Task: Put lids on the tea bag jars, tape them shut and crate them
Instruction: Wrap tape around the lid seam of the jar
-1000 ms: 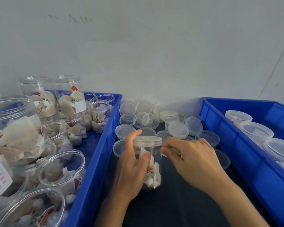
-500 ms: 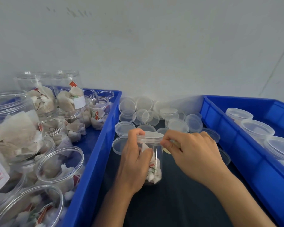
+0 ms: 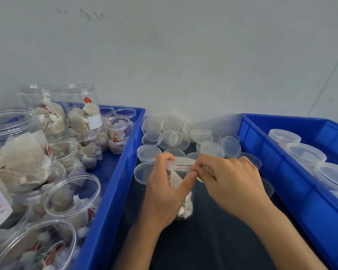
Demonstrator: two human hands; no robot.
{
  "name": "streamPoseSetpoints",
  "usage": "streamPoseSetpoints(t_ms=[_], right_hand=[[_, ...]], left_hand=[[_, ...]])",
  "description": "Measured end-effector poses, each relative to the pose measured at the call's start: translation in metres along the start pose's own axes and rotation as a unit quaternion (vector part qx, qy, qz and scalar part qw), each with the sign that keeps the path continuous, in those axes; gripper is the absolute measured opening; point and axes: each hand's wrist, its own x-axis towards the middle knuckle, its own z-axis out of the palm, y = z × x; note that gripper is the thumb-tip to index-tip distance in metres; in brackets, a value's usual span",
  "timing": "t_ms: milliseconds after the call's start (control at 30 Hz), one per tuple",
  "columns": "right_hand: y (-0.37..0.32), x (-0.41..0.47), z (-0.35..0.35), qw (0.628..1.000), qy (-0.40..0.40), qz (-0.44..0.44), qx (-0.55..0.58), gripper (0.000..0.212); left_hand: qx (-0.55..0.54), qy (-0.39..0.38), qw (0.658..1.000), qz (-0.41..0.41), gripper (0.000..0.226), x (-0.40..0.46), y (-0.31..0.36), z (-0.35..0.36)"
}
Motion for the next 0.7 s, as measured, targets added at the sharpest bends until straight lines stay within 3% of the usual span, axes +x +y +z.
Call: streamPoseSetpoints(t_ms=[500, 700], right_hand=[[-0.005, -0.006, 0.002, 1.0, -0.005, -0.009, -0.004, 0.023], [-0.008, -0.009, 0.002, 1.0, 0.009, -0.011, -0.004, 0.016]], left_hand=[[-0.078, 0.013, 0.997, -0.007, 0.028, 0.003, 0.005, -0.002], [-0.1, 0.016, 0.995, -0.003, 0.031, 0.001, 0.006, -0.005]])
